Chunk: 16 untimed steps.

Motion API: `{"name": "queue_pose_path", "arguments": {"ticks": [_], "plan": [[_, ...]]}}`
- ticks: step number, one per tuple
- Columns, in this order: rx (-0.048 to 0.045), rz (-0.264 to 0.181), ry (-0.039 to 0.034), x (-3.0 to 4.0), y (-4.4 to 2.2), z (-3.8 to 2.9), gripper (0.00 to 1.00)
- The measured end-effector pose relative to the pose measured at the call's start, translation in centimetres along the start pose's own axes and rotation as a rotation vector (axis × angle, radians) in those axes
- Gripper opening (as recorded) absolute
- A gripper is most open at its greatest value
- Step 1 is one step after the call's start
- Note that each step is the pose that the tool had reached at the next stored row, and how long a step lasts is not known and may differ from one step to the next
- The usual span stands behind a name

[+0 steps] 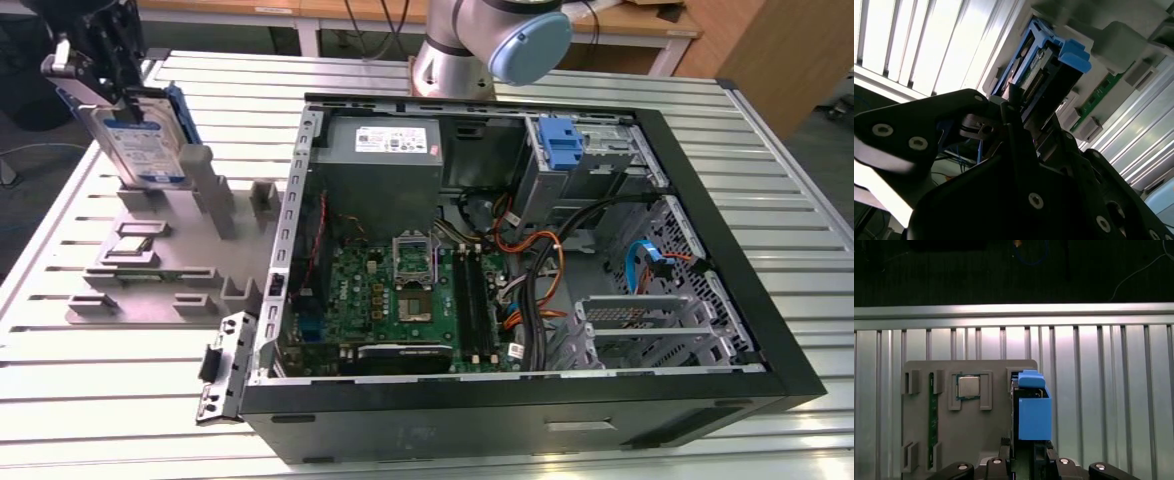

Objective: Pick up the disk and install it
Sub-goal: 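Pick up the disk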

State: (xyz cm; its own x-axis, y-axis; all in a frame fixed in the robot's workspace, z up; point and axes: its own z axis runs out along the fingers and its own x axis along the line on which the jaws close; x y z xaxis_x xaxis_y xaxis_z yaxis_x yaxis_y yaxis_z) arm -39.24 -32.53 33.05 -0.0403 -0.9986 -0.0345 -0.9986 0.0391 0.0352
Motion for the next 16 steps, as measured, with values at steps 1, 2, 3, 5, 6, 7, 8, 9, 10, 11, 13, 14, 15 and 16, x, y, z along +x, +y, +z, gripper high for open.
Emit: {"name": "queue_pose_path", "arguments": {"ticks": [1, 2, 3, 5, 6, 7, 8, 9, 10, 11, 13, 14, 15, 16], "plan": [[0.0001, 0.0, -0.0001, -0.01, 0.01, -0.21, 0.35], [0.0, 0.0, 0.0, -0.01, 0.02, -0.42, 0.35], [-0.0001, 0.0, 0.0, -0.02, 0.02, -0.63, 0.35], [0.0, 0.0, 0.0, -0.03, 0.03, -0.89, 0.35], [0.0003, 0.0, -0.0001, -0.03, 0.03, -0.88, 0.35], [0.0003, 0.0, -0.0001, -0.03, 0.03, -0.89, 0.35], [0.0001, 0.0, 0.0, -0.03, 0.03, -0.92, 0.35], [0.0001, 0.0, 0.0, -0.03, 0.03, -0.93, 0.35], [0.0, 0.0, 0.0, -0.03, 0.03, -0.93, 0.35], [0.0, 0.0, 0.0, -0.03, 0.03, -0.94, 0.35], [0.0001, 0.0, 0.0, -0.03, 0.03, -0.94, 0.35], [0.0001, 0.0, 0.0, -0.03, 0.03, -0.94, 0.35], [0.0001, 0.0, 0.0, -0.03, 0.03, -0.94, 0.35], [0.0001, 0.0, 0.0, -0.03, 0.03, -0.95, 0.35]]}}
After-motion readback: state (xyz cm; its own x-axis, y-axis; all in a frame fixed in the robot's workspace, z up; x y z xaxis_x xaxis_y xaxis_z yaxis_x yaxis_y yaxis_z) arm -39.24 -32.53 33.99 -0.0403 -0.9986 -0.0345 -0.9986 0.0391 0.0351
